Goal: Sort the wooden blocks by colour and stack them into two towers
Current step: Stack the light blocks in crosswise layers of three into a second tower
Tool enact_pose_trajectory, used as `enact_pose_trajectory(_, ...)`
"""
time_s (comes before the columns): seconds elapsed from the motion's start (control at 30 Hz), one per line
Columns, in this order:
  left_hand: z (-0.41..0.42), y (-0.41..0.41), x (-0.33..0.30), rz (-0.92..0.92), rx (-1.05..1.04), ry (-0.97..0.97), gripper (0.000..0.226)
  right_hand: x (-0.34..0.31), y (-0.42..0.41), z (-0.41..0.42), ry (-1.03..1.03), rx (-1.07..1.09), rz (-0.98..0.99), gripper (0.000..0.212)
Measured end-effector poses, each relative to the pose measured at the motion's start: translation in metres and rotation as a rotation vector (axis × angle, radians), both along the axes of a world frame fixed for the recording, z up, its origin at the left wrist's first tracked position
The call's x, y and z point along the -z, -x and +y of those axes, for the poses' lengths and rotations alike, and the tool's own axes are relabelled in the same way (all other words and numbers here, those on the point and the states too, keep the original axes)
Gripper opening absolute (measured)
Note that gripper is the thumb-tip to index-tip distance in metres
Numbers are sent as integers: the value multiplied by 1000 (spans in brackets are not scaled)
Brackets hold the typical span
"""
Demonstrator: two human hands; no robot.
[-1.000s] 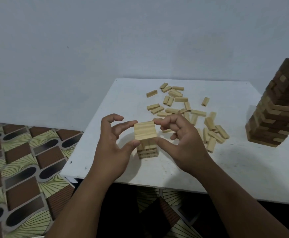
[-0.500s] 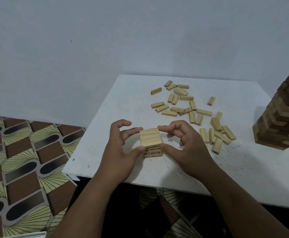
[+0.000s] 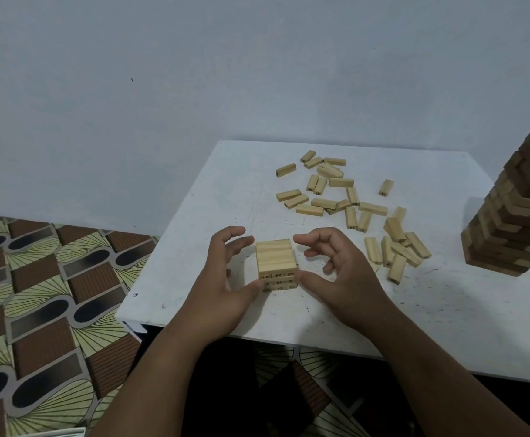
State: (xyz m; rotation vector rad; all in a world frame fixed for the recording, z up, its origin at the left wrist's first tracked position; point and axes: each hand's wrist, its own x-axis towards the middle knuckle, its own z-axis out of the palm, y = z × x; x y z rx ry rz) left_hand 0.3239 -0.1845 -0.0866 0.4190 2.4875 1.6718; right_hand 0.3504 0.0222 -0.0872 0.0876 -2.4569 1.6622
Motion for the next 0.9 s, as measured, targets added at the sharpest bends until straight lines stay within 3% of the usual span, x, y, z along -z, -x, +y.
enact_pose_trajectory(0.03, 2, -1, -2, -28, -13, -81, 70, -1, 0, 0, 32, 10, -7, 41)
enact_pose_trajectory(0.13, 15, -6, -15, -190, -170, -618, 47, -2, -1, -7, 239, 53, -90, 34)
enact_pose_trajectory(0.2, 28, -11, -22, -290, -256, -782, 36, 0, -1, -18, 326, 74, -171, 40)
enact_pose_trajectory(0.3, 43, -16, -16, -373, -291, -746, 75, 6, 0, -35, 401, 70, -247, 70)
enact_pose_trajectory(0.4, 51, -17, -11, -370, -298, -681, 113, 9, 1, -45, 450, 51, -277, 81)
enact_pose_trajectory(0.5, 55, -19, -10, -358, -300, -636, 110, 11, 2, -50, 462, 48, -277, 101)
enact_pose_trajectory(0.6, 58, -18, -8, -452, -251, -683, 84, 13, 3, -52, 451, 45, -291, 119)
enact_pose_trajectory(0.73, 57, -18, -5, -434, -208, -592, 99, 13, 4, -53, 411, 59, -307, 114)
enact_pose_trajectory(0.9, 58, -18, -5, -420, -201, -534, 95, 9, 4, -55, 395, 77, -321, 105)
